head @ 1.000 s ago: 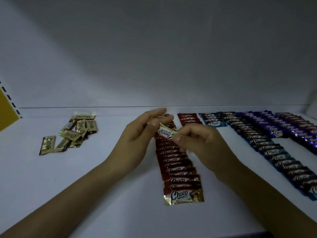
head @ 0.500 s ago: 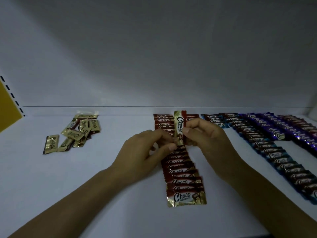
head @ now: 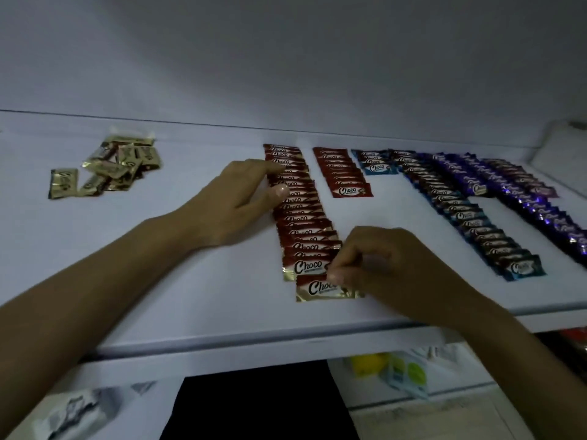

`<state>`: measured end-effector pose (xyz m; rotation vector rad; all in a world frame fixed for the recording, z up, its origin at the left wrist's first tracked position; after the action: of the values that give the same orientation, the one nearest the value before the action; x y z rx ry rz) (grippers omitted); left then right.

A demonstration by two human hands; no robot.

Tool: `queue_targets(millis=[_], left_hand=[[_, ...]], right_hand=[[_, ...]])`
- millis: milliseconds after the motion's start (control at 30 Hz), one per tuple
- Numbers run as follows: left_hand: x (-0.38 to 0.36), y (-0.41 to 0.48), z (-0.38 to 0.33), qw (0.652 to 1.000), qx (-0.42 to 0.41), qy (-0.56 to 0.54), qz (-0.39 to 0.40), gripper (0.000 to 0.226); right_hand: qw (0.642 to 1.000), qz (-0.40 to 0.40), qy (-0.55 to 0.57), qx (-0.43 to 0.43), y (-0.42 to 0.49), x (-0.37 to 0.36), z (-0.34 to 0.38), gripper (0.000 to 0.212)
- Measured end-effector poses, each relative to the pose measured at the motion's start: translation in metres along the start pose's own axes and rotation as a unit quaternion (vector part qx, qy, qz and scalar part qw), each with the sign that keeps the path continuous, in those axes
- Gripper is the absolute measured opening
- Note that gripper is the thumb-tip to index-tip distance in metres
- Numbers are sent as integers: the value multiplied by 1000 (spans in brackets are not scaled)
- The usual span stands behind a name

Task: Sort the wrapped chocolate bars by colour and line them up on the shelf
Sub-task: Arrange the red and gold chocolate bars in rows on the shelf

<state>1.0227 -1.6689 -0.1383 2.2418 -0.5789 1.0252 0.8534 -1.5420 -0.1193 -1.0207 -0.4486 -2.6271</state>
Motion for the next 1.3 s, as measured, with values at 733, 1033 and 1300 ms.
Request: queue_targets(millis=[733,1033,1300], left_hand=[[-5,-2,4,999,28,26,7,72],[0,-3,10,998,30,56,-13,77],[38,5,40,961,83,264,3,74]], right_hand=[[934,-109,-329,90,6,-10,14,30],[973,-139,-179,55,5,-2,4,22],[984,-103,-127,76,76,10,34,19]])
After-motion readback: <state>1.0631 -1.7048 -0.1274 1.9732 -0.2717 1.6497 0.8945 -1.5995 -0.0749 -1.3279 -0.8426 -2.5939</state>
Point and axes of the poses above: each hand's wrist, its own y-axis towards the middle knuckle, its own x-axis out of the back of the hand, z = x × y, the point moved 5 cm from there along y, towards the middle knuckle, and after that the axes turned 3 degrees about x, right-handed, at the moved point
